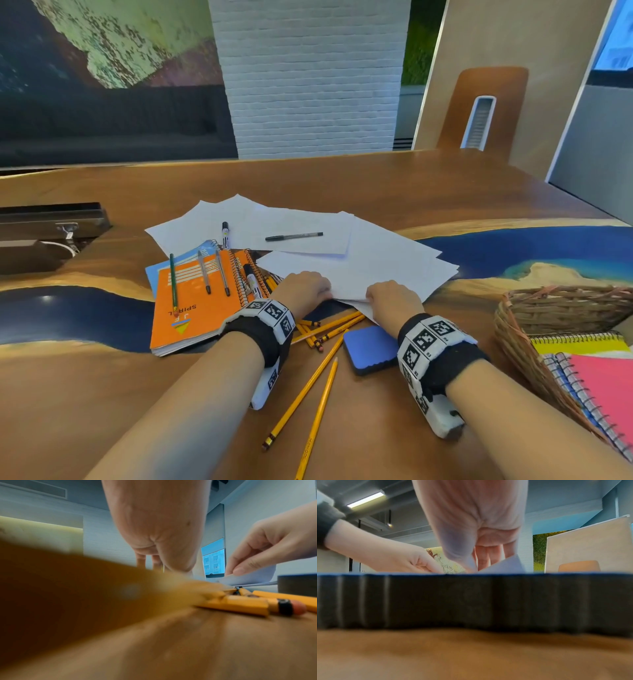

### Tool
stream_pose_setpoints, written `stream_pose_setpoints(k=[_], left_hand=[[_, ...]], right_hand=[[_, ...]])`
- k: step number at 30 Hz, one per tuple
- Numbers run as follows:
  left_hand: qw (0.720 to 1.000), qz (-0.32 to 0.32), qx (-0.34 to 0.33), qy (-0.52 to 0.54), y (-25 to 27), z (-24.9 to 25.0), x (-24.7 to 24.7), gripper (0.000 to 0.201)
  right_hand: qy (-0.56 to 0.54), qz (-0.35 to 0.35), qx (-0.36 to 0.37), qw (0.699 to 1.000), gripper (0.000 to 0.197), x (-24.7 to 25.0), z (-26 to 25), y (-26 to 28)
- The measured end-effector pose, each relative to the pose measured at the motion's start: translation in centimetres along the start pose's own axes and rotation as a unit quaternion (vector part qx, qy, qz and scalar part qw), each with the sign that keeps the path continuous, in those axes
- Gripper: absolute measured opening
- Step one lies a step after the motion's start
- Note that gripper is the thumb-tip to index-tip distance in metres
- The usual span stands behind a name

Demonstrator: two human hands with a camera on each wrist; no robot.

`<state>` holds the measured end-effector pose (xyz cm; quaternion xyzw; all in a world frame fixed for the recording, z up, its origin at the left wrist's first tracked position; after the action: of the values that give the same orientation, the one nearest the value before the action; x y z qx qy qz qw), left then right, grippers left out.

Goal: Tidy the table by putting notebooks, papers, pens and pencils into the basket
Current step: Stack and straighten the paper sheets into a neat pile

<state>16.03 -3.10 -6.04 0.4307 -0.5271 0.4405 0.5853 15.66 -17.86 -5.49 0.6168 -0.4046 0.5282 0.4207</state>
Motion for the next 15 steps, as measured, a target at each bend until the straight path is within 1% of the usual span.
stream_pose_setpoints(k=[4,7,12,15], left_hand=[[0.998,0.035,0.021,-0.05,-0.4,-0.1,0.5,0.033],[0.997,0.049,0.032,-0.055,-1.0,-0.6,0.6,0.03],[0.998,0.044,0.041,-0.031,-2.9,-1.3,0.5,0.031],[0.999,0.023,0.041,-0.025,-4.0,-1.6,0.3,0.036]], right_hand=[[0.018,-0.001,0.011,1.0,0.032,0.3,-0.2,0.0],[0.022,-0.004,0.02,1.0,0.03,0.1,-0.4,0.0],[-0.016,0.008,0.02,1.0,0.029,0.1,-0.2,-0.2],[-0.012,-0.004,0.026,1.0,0.034,-0.1,-0.1,-0.7]])
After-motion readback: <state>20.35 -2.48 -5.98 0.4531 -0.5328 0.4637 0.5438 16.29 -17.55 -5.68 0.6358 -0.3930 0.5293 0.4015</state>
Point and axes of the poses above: each hand's wrist, its own y-axis away from the middle knuckle, its own x-axis out of the back of the hand, z = x × y, the point moved 6 cm from there along -y, towards the middle knuckle, and after that the axes turned 1 degree about -z, right-handed, at the moved point
